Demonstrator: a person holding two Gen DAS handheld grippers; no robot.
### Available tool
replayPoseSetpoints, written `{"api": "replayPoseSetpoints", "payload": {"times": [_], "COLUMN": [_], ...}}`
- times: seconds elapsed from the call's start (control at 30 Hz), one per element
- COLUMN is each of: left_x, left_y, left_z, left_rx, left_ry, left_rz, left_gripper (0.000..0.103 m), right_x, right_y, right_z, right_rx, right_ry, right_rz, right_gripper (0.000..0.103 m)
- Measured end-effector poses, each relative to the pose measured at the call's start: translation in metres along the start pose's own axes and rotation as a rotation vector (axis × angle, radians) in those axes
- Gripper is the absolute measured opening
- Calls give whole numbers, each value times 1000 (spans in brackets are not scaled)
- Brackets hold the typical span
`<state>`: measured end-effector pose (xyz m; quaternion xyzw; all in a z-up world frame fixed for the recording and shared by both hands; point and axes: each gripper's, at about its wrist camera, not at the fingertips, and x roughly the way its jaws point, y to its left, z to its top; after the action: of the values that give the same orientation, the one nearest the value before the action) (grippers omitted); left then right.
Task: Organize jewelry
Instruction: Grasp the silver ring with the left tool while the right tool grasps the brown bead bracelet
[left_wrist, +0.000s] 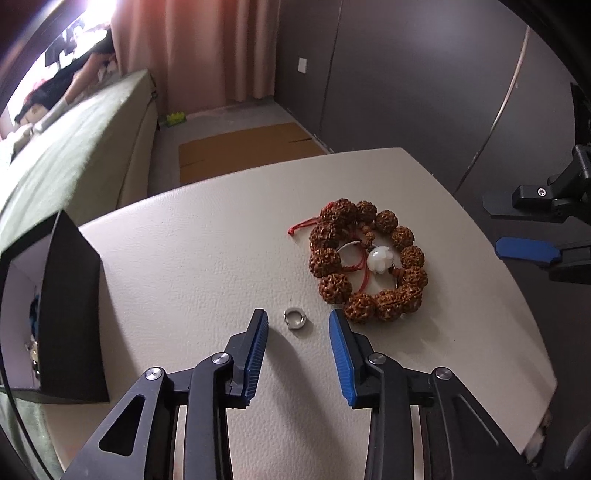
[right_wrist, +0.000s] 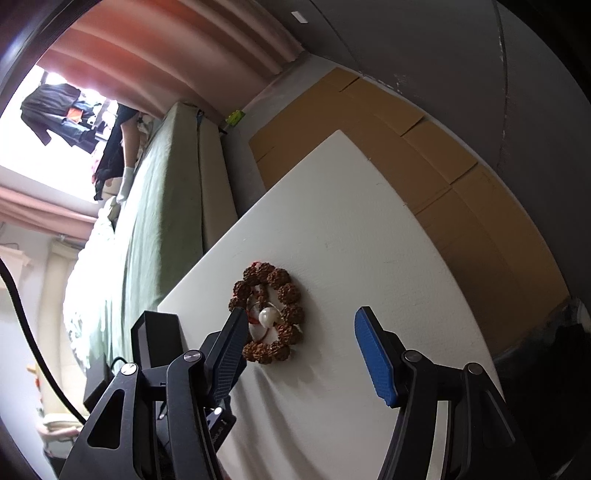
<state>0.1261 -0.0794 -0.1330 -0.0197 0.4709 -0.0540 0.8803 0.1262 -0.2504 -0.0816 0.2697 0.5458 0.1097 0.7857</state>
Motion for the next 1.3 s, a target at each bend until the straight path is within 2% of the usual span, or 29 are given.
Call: {"api": "replayPoseSetpoints", "payload": {"times": [0.13, 0.2, 0.23, 0.33, 0.5, 0.7, 0.93, 1.07, 1.17, 1.2, 1.3], "left_x": [2, 2, 2, 0, -16, -45, -77, -91, -100, -104, -111], "left_y": [-2, -1, 0, 8, 24, 46, 64, 78, 87, 92, 101], "left_z": [0, 1, 1, 2, 5, 8, 6, 4, 4, 3, 3], "left_rx": [5, 4, 4, -33, -80, -147, -197, -228, -255, -267, -285], "left_ry": [-18, -18, -15, -7, -36, -93, -157, -185, -207, -213, -227], "left_rz": [12, 33, 45, -5, -20, -36, -62, -70, -71, -73, -66], "left_gripper": [32, 22, 12, 12, 12, 12, 12, 12, 12, 12, 12], "right_x": [2, 5, 5, 11, 29, 46, 62, 62, 60, 61, 57], "right_y": [0, 1, 2, 5, 13, 29, 44, 50, 52, 52, 47], "right_z": [0, 0, 0, -1, 0, 0, -3, -6, -8, -8, -9], "right_rx": [0, 0, -2, -13, -31, -115, -209, -247, -250, -255, -236], "right_ry": [4, 8, 9, 15, 26, 24, 28, -5, -20, -11, 1], "right_rz": [-7, -11, -11, -15, -13, -77, -159, -222, -225, -227, -205], "right_gripper": [62, 62, 62, 62, 59, 44, 39, 38, 27, 20, 19]}}
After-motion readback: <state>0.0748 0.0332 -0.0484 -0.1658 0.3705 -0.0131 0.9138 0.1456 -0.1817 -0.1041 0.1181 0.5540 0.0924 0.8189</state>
